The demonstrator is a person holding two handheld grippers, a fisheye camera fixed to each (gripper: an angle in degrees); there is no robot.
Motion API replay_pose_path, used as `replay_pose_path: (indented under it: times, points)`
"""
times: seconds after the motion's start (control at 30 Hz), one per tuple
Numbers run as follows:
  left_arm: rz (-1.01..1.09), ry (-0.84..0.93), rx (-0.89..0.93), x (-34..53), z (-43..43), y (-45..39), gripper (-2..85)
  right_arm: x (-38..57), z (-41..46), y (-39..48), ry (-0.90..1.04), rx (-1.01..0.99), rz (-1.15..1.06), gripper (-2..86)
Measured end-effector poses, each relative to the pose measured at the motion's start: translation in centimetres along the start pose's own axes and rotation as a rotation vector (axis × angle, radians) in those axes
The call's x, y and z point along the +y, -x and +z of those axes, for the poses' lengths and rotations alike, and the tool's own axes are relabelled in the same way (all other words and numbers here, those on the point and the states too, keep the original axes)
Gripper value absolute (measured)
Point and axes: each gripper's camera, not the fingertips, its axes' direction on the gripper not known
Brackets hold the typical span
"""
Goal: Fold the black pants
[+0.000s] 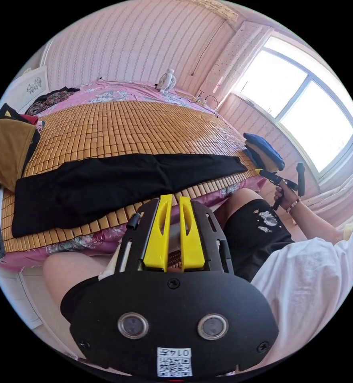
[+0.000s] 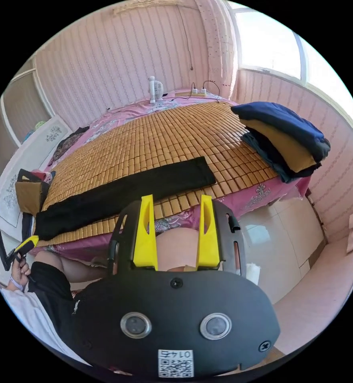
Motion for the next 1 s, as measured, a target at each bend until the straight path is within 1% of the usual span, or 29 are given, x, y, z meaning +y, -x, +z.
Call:
replay_pose_path:
  times: [0.17, 0.33, 0.43, 0.57, 0.63, 0.73, 0.8, 0.9, 0.93, 1.0]
  points:
    - [-0.098, 0.029, -0.055, -2.9, 1.1, 3.7, 3.5, -2.9, 3.4, -2.7, 0.046, 0.066, 0.020, 16.1]
    - [-0.248, 0.057, -0.133, -5.5, 2.3, 8.5, 0.7, -5.8, 6.4, -4.6, 0.072, 0.148, 0.014, 16.0]
    - [-0.299, 0.103, -0.192, -6.6, 3.6, 10.5, 0.1, -6.4, 8.7, -5.8, 0.178, 0.123, 0.013, 14.7]
    - [-0.349, 0.194, -0.237, -7.4, 5.7, 12.4, 0.2, -6.0, 8.6, -6.4, 0.130, 0.094, -0.014, 13.4]
    - [-0.336, 0.182, -0.232, -7.7, 6.2, 12.5, 0.1, -6.0, 8.5, -6.6, 0.130, 0.096, -0.024, 12.8]
    - [-0.334, 0.199, -0.238, -8.4, 6.3, 12.6, -0.4, -6.3, 8.3, -6.9, 0.146, 0.112, -0.033, 9.4]
    - [-0.318, 0.225, -0.245, -9.1, 6.5, 12.4, -0.8, -6.3, 8.2, -6.9, 0.167, 0.045, -0.055, 6.0]
    - [-0.281, 0.266, -0.282, -10.1, 6.8, 11.8, -0.9, -6.2, 7.8, -7.2, 0.164, 0.010, -0.040, 4.7]
    - [-0.241, 0.282, -0.296, -10.4, 7.0, 11.2, -1.0, -6.3, 7.5, -7.5, 0.154, -0.003, -0.025, 4.5]
    - [-0.157, 0.310, -0.311, -10.9, 7.4, 10.0, -1.0, -6.8, 5.1, -8.1, 0.053, -0.016, 0.021, 4.1]
